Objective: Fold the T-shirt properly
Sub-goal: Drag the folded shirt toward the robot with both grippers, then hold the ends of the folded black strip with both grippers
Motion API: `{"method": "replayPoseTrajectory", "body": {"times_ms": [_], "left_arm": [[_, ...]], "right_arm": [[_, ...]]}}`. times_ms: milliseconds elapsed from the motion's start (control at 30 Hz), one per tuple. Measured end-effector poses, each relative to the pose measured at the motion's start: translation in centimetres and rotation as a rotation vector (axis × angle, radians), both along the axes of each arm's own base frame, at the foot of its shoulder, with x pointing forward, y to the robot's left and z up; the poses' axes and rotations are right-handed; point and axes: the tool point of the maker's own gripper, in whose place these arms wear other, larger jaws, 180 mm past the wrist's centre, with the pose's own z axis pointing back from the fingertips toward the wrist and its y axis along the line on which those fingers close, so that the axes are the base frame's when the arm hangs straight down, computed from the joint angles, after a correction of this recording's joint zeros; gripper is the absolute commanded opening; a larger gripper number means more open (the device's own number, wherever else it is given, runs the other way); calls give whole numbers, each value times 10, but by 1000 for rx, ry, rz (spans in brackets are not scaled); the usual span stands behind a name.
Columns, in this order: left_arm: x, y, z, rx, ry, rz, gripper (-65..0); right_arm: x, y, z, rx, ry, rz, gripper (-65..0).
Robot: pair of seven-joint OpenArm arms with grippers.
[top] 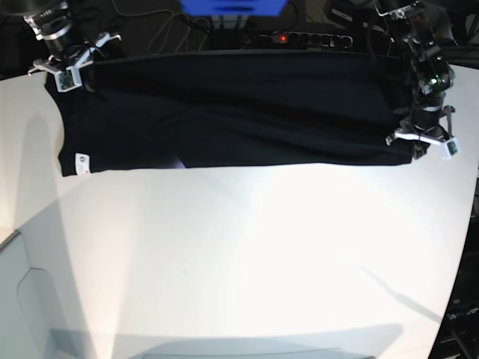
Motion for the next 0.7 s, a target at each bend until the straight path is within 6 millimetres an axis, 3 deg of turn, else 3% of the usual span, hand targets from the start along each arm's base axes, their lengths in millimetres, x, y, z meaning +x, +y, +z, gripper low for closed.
{"method": "replayPoseTrajectory", "body": {"times_ms": [200, 467, 700], "left_arm": [[-1, 0, -1, 1, 6, -1, -649], [-16, 0, -3, 20, 34, -11, -649], [-31, 21, 3, 34, 31, 54, -649]], "right_arm": [[-11, -16, 1, -30, 19, -38, -650], [-6, -14, 2, -26, 8, -37, -650], [5, -14, -1, -7, -15, -52, -650]]}}
